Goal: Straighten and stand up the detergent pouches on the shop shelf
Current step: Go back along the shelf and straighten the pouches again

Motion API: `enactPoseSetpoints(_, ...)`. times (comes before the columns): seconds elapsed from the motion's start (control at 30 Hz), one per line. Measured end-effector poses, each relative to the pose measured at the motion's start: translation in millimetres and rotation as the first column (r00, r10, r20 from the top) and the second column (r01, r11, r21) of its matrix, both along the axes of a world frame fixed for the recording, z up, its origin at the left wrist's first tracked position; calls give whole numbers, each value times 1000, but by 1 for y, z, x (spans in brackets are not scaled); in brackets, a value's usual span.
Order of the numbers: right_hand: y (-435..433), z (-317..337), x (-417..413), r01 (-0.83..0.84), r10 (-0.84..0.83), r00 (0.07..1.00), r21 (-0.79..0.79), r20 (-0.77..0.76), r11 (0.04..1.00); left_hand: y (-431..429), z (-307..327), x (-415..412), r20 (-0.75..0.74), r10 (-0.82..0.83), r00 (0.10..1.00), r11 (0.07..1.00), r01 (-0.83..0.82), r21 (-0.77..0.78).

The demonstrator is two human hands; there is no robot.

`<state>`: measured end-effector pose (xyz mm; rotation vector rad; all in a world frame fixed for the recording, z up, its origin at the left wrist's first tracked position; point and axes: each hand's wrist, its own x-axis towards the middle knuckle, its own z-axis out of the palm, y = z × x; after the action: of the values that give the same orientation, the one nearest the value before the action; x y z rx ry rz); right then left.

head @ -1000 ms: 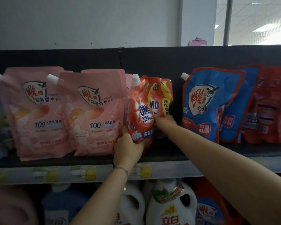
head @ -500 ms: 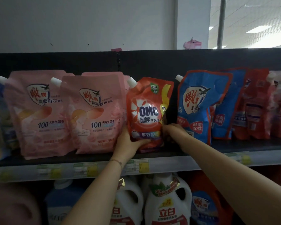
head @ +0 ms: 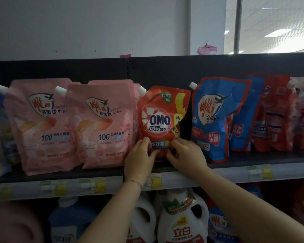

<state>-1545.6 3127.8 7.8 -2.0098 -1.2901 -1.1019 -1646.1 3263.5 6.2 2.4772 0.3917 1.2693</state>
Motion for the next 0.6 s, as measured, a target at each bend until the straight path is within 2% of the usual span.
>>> enactPoseSetpoints(0.1, -1, -2, -1, -68, 66, 998, -95, -25, 993, 2, 1, 0, -52, -17, 998, 999, 19, 35)
enactPoseSetpoints(0.2, 0, -3, -1, -110, 109, 994, -123, -10, 986, 4, 0, 1, -9, -84, 996, 995, 85, 48)
enactPoseSetpoints(0.33, 1, 0, -2, -45, 56, 995, -123, 85, 991, 6, 0, 4, -19, -140, 990, 989, 140, 55)
enactPoseSetpoints(0.4, 1, 2, -2, 14, -3, 997, -153, 71, 988, 5, 2, 4, -50, -138, 989, 985, 142, 94)
enactPoseSetpoints(0.5, 1, 4, -2, 40, -49, 998, -195, -38, 980, 4, 4, 5, -181, -74, 981, 976, 109, 187)
enactPoseSetpoints(0.6, 2, 6, 0, 12, -60, 984, -279, -166, 960, 7, 8, 11, -357, 15, 934, 968, 76, 239)
